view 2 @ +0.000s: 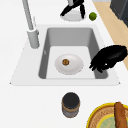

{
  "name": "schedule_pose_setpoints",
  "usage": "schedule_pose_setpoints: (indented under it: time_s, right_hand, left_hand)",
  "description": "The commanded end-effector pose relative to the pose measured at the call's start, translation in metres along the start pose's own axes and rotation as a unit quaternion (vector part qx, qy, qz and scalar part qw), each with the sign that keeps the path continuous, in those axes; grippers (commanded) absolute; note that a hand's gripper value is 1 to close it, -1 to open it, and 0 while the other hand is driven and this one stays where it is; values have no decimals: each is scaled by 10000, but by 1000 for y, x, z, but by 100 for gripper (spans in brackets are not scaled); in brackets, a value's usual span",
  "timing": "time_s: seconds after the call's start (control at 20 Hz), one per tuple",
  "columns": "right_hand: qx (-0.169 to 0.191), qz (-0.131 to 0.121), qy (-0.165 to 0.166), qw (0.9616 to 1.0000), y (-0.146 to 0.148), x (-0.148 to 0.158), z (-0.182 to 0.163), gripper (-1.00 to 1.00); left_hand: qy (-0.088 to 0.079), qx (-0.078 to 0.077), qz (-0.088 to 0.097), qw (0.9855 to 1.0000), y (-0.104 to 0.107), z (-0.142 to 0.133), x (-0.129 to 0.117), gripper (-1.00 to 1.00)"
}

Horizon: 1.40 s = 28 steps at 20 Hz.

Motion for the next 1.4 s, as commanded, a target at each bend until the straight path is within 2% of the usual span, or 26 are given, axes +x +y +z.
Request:
schedule_pose_setpoints:
  time_s: [0.0, 0.5, 0.75, 1.15, 1.35]
  right_hand:
    - [388, -24, 25, 9992, 2, 2, 20, -100]
    - [717, 77, 87, 9974, 1, 1, 74, -100]
    - [1168, 131, 154, 9930, 0, -2, 95, -100]
    - [1671, 156, 201, 9856, 3, -7, 127, -100]
    - [1854, 88, 198, 9824, 11, -11, 143, -100]
  left_hand:
    - [0, 0, 0, 10000, 0, 0, 0, 0]
    - [0, 0, 0, 10000, 0, 0, 0, 0]
    - [0, 0, 0, 10000, 0, 0, 0, 0]
    - [0, 0, 0, 10000, 0, 0, 0, 0]
    - [0, 0, 0, 10000, 0, 0, 0, 0]
